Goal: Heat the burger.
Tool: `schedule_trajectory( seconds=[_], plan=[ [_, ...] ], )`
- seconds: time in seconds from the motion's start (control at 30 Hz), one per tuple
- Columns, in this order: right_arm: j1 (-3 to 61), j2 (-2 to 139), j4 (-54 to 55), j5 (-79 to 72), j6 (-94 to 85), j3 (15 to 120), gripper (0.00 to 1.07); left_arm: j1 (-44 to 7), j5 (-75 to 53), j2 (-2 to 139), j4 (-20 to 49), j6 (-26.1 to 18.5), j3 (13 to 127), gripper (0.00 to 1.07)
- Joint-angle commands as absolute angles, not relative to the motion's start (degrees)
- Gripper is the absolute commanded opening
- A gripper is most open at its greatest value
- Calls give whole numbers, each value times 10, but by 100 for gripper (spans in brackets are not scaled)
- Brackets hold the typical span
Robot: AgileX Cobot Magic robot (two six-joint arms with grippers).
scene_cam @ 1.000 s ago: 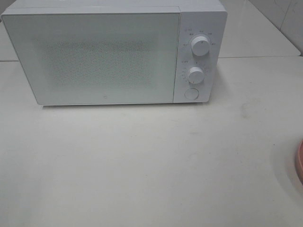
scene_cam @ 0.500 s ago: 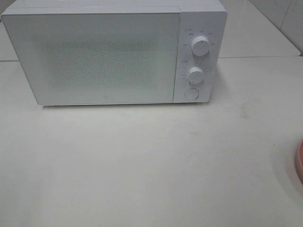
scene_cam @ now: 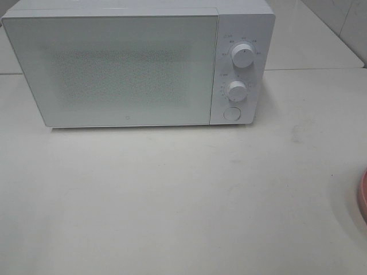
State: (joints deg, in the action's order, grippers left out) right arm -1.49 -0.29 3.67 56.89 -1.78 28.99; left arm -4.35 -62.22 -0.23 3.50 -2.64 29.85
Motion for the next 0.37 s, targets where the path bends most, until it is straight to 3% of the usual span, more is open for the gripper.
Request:
schedule_trajectory(
  seconds=[0.03, 0.37],
  plan=[
    [-18, -15, 37, 570, -19, 288, 72, -42, -615, -17, 41, -22, 297, 98],
    [-18, -15, 37, 570, -19, 288, 72, -42, -615, -17, 41, -22, 297, 98]
  ],
)
